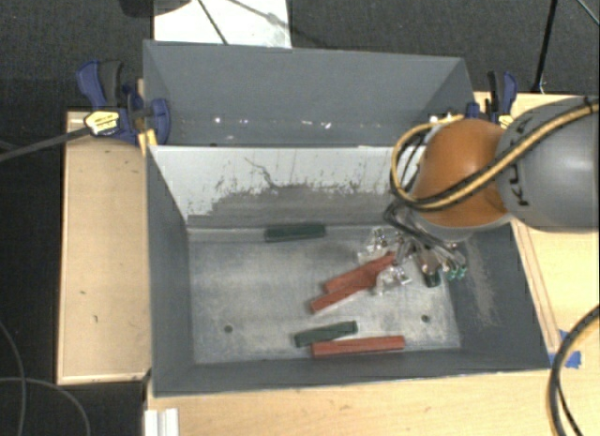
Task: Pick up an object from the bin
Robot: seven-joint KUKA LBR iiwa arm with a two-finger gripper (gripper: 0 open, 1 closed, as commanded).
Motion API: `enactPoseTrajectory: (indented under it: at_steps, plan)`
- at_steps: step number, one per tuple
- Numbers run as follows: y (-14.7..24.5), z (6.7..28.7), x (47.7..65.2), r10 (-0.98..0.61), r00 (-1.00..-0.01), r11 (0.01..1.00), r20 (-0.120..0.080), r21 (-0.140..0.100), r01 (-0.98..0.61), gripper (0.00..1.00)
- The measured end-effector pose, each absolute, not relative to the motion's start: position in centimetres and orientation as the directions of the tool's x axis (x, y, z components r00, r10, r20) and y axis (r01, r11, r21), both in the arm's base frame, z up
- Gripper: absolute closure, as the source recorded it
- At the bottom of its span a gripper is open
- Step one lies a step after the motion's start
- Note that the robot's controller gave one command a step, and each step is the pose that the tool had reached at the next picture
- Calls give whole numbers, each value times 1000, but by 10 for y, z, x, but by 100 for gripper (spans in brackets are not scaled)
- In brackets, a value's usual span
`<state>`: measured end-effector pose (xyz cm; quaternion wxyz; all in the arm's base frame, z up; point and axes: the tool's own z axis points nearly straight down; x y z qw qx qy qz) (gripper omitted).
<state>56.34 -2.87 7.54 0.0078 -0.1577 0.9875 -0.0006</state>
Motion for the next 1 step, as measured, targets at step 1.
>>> enactPoseTrajectory:
  at_steps: [1]
  plan:
    - [-16, 212, 565, -368, -930, 930, -3, 0, -368, 100]
